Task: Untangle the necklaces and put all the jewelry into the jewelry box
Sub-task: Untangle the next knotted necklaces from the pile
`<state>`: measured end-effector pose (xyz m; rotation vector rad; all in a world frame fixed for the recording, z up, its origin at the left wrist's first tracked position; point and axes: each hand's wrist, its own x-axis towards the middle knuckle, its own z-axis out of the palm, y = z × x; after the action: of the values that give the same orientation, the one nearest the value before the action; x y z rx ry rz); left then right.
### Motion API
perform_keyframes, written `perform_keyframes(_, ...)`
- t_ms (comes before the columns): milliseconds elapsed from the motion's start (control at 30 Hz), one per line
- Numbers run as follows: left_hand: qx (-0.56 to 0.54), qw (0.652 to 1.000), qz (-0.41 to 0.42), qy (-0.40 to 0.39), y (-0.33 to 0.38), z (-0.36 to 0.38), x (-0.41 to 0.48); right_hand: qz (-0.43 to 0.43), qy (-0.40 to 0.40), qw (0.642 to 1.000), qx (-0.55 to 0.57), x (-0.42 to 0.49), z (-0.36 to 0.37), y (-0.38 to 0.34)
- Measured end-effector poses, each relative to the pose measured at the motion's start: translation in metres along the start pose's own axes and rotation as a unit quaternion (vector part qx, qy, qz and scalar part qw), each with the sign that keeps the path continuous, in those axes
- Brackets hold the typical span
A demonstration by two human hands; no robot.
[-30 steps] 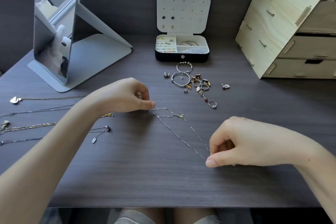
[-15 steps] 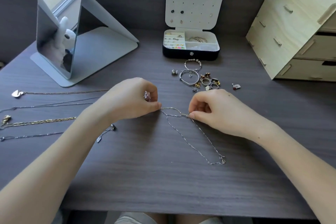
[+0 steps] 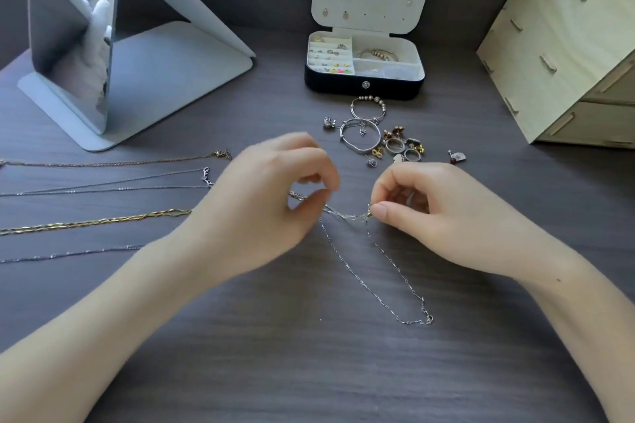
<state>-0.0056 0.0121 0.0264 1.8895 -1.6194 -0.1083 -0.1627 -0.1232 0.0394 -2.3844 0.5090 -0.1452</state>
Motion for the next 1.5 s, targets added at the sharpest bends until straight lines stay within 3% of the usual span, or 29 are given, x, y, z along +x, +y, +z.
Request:
perform_keyframes(67,-0.034,0.999,0.004,-0.025,0.002,0.004,-0.003,-0.003,0.002,1.000,0.003,-0.002,0.001,0.000)
perform_keyframes(233,0.026,0.997,0.031,-0.069,-0.007,0.018,-0.008,-0.011,-0.008,1.000,-0.010,-0.006,0.002,0.001)
perform_keyframes(500,0.002,0.998,0.006,-0.069,-0.006,0.019,-0.008,-0.002,-0.016,1.000,0.007,-0.006,0.002,0.002)
perform_keyframes(867,-0.022,0.997,-0.034,-0.070,-0.003,0.015,-0.008,-0.046,0.069,0.996,0.034,-0.004,0.000,0.005)
perform_keyframes(1133,-0.007,0.996,-0.058,-0.070,0.001,0.016,-0.008,-0.063,0.033,0.996,0.055,-0.009,0.000,-0.003)
perform_keyframes(1267,0.003,0.995,-0.066,-0.076,0.000,0.018,-0.007,-0.054,-0.020,0.998,0.022,-0.011,0.003,-0.006)
perform_keyframes(1500,0.036,0.995,-0.059,-0.078,-0.001,0.020,-0.007,0.011,0.015,0.996,-0.090,-0.008,0.008,0.002)
